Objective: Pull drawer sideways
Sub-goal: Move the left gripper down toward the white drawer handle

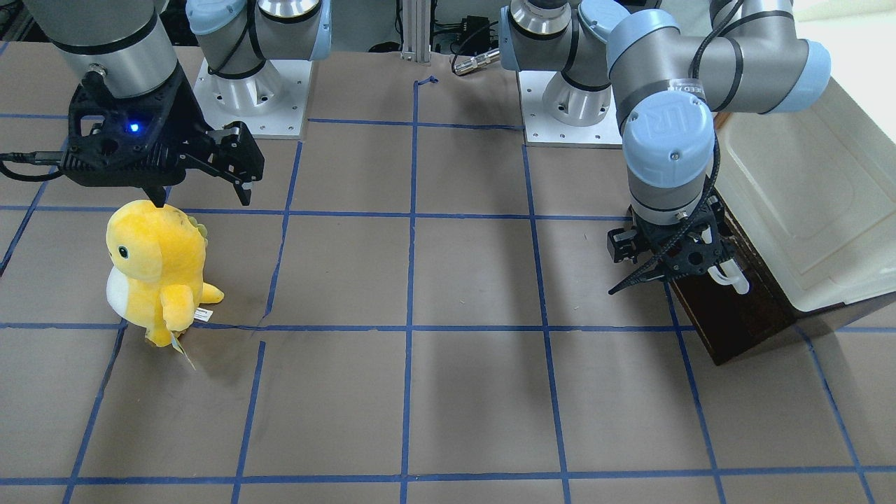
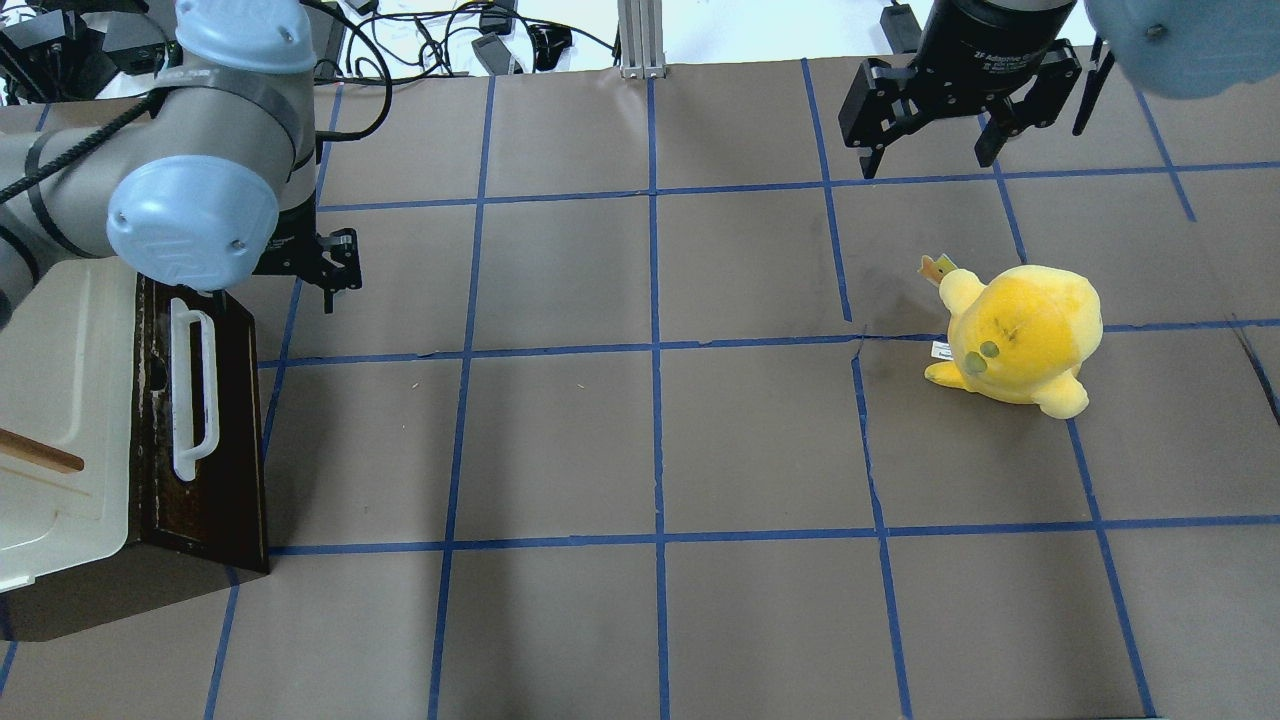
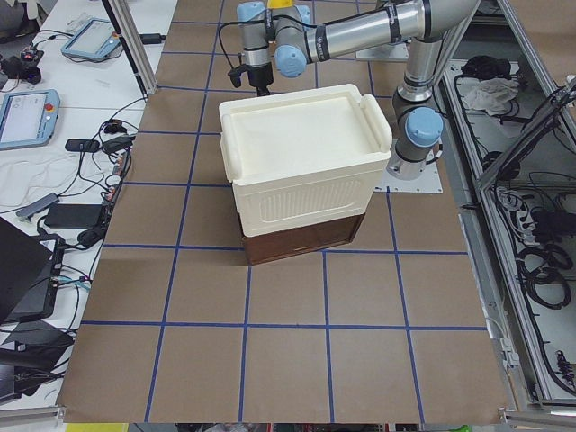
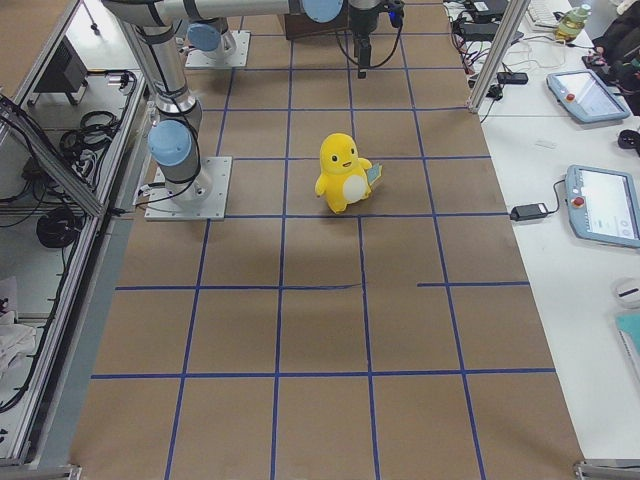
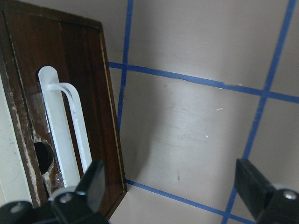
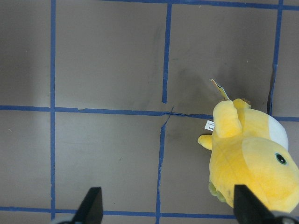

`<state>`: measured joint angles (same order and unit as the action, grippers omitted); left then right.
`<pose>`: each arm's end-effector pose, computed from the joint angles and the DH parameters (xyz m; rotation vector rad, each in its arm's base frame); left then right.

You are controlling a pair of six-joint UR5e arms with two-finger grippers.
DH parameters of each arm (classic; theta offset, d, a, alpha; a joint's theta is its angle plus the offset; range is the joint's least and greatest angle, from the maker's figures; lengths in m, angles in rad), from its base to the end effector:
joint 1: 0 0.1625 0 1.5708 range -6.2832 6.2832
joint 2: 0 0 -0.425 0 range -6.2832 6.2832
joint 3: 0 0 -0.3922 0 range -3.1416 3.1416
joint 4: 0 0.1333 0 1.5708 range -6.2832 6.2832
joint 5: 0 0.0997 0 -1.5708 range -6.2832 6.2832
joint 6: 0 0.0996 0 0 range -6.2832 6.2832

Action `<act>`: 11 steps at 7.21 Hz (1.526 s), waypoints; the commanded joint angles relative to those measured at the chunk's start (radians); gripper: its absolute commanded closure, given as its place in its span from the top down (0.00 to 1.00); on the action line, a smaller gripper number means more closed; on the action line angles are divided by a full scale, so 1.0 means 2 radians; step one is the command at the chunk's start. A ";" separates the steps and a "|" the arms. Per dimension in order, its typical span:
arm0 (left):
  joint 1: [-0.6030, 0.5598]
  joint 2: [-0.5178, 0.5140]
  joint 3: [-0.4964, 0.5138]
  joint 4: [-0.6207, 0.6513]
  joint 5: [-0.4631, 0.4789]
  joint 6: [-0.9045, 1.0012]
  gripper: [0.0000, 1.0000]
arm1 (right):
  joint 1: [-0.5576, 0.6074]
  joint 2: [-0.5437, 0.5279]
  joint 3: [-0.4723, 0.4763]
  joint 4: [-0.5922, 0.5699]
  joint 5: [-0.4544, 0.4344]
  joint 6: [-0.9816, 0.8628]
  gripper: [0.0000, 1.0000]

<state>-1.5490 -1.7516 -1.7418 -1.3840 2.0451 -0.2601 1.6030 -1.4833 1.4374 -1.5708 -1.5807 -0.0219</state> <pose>-0.0763 -0.5302 0.3416 -0.3197 2.6296 0.1414 0.1494 -0.5286 0.5090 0.0843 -3.1300 0.0720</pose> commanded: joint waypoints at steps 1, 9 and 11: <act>0.000 -0.034 -0.007 0.001 0.026 -0.035 1.00 | 0.000 0.000 0.000 0.000 0.000 0.000 1.00; 0.004 -0.074 -0.006 0.002 0.112 -0.097 0.86 | 0.000 0.000 0.000 0.000 0.000 0.000 1.00; 0.004 -0.076 -0.008 0.001 0.111 -0.098 0.86 | 0.000 0.000 0.000 0.000 0.000 0.000 1.00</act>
<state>-1.5405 -1.9018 -1.7555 -1.3798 2.2676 -0.4500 1.6030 -1.4834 1.4374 -1.5708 -1.5801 -0.0215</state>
